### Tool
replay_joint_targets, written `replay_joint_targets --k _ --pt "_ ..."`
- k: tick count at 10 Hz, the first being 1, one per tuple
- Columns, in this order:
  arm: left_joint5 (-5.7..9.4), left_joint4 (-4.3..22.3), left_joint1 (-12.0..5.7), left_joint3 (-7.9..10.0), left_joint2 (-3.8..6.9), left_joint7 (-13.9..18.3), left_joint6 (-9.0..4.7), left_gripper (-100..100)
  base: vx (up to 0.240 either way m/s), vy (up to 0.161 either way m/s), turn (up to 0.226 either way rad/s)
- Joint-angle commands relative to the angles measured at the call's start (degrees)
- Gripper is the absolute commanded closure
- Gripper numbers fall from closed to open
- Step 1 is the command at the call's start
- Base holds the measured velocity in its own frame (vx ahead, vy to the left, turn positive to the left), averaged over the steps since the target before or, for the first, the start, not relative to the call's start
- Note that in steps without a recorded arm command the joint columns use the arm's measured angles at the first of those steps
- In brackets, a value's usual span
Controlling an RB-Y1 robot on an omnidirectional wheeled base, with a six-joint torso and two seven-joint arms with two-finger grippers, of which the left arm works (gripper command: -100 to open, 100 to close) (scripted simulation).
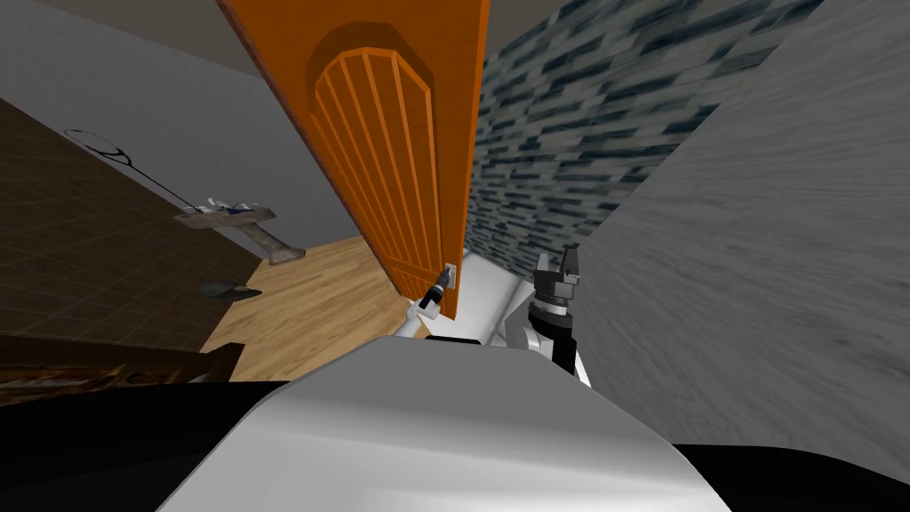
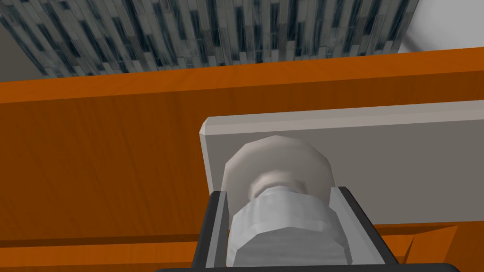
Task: Push the door open
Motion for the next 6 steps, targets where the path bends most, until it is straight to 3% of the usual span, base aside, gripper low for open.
replay_joint_targets --k 1,2,6 --pt "0.00 -0.11 -0.09 0.01 -0.03 0.00 -0.10 100 0.000 0.000 0.000" --pt "0.93 -0.07 0.10 -0.39 0.84 -1.04 0.02 100 0.093 0.017 0.212" --pt "2.63 -0.22 0.23 -1.09 1.83 -2.97 0.05 100 0.155 0.009 0.155"
